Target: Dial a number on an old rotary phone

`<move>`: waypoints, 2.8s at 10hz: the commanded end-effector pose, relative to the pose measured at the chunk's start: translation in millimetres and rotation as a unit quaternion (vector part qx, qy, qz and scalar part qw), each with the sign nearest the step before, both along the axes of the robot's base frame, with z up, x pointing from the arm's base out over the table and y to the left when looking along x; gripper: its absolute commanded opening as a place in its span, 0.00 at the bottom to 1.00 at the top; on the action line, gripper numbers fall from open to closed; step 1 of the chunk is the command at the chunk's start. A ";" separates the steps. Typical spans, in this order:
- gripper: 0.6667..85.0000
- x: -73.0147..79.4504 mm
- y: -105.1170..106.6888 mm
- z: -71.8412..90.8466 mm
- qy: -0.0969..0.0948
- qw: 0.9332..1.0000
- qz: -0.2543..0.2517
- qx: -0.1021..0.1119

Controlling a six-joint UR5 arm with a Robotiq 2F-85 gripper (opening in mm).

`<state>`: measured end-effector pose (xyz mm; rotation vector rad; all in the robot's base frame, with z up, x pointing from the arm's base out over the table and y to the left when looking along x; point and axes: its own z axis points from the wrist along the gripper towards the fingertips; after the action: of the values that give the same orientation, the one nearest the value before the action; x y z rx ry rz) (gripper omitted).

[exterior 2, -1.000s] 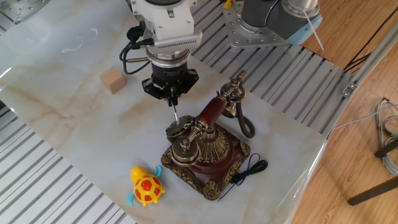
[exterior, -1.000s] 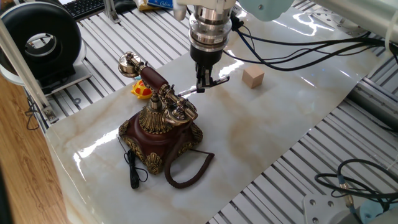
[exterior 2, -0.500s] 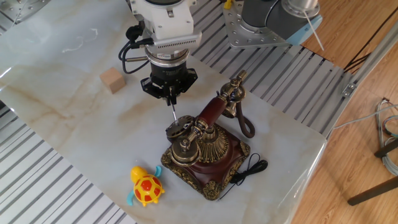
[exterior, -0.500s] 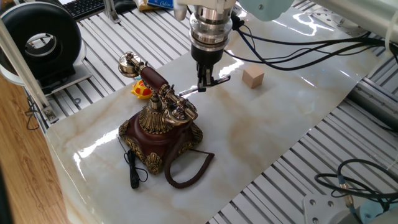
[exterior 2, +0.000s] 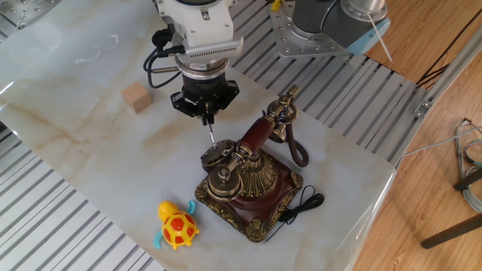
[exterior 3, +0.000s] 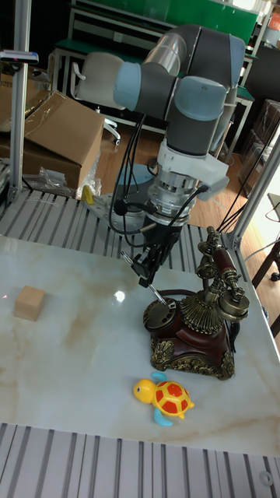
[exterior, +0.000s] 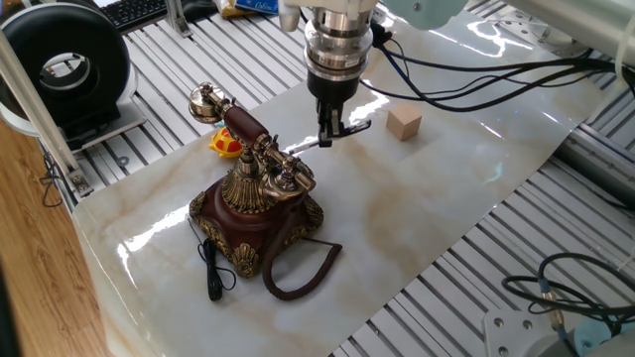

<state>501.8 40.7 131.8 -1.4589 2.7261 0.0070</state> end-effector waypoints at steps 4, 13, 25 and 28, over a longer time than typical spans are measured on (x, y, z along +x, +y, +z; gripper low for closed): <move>0.01 -7.6 15.9 0.3 0.011 1.000 -0.012 0.013; 0.01 -0.3 25.8 -11.1 0.014 1.000 -0.001 0.015; 0.01 38.5 -24.0 -86.1 -0.006 1.000 0.022 0.005; 0.01 30.0 -24.8 -86.8 0.005 1.000 0.006 -0.006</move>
<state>536.2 17.5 48.3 -1.5112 2.7051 0.0007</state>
